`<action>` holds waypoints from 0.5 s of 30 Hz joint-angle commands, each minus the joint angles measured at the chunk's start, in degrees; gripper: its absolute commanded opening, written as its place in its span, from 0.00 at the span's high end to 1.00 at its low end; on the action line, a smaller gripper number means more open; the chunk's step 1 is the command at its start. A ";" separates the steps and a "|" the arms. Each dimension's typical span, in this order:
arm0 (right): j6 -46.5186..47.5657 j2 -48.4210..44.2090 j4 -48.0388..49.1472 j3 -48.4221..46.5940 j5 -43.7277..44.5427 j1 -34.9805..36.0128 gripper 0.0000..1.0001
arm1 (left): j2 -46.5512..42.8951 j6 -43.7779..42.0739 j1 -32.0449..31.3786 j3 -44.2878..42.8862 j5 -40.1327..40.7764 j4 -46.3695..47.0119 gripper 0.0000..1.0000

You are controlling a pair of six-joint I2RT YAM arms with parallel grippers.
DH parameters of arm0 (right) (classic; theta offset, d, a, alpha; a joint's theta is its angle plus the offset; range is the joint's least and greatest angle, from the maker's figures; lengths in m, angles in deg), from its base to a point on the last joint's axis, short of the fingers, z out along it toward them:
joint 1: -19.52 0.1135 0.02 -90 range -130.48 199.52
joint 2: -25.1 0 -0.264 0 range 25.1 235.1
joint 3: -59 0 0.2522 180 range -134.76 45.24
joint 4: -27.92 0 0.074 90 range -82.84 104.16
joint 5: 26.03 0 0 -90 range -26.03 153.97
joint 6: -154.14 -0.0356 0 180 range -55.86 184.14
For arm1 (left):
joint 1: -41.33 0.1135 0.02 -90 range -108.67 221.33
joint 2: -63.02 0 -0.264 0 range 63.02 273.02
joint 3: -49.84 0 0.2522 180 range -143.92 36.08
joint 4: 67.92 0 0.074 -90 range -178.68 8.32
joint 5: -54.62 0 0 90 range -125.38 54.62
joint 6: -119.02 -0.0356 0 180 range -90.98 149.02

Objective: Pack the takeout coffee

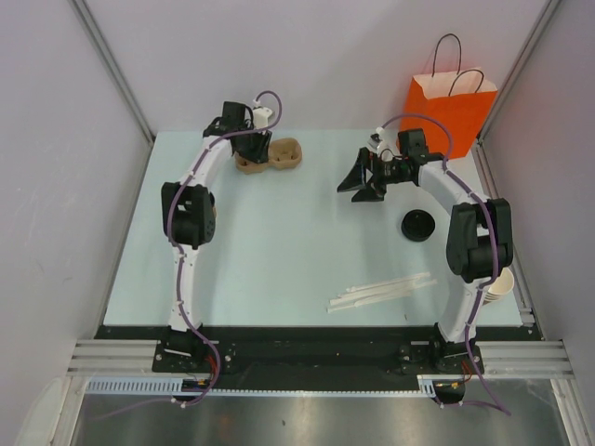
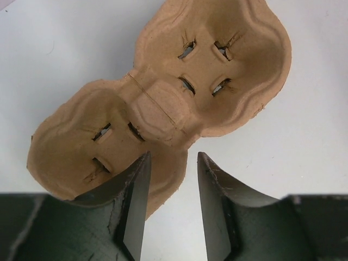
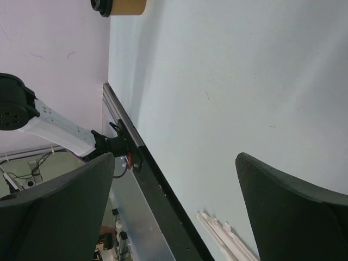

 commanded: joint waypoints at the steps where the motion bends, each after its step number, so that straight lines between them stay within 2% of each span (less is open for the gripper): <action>1: 0.18 0.70 0.91 -2.16 -1.01 0.17 0.00 | 0.99 1.35 0.09 -2.61 -1.62 1.72 0.57; 8: -0.08 1.06 0.92 -2.16 -1.36 -0.01 0.00 | 1.52 1.53 0.09 -2.43 -1.80 1.37 0.59; 13: -0.17 1.06 0.91 -2.07 -1.54 0.08 0.00 | 0.99 2.23 0.09 -2.61 -2.42 1.90 0.73; 15: -0.17 1.06 0.91 -2.07 -1.54 0.17 0.00 | 0.55 2.76 0.18 -2.61 -3.12 2.25 0.73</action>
